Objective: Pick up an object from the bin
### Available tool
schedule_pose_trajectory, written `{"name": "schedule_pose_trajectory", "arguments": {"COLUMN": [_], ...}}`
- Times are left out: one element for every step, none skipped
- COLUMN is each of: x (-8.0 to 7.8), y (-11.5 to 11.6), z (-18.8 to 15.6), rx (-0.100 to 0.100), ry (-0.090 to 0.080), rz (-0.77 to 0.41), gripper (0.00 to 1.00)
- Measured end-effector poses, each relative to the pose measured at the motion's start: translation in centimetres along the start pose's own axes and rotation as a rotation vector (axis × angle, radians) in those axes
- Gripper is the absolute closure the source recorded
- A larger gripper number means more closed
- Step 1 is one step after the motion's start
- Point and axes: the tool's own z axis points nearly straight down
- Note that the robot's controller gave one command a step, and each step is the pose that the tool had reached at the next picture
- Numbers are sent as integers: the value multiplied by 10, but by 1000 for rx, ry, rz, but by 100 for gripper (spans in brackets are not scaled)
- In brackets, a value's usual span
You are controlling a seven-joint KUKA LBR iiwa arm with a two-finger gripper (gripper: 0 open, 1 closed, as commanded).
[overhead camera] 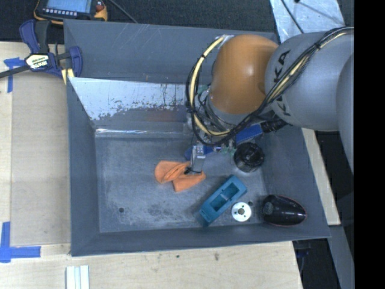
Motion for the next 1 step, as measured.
{"name": "schedule_pose_trajectory", "arguments": {"x": [-10], "y": [19], "z": [43], "rx": [-2], "ry": [-7], "rz": [-37], "gripper": [0]}}
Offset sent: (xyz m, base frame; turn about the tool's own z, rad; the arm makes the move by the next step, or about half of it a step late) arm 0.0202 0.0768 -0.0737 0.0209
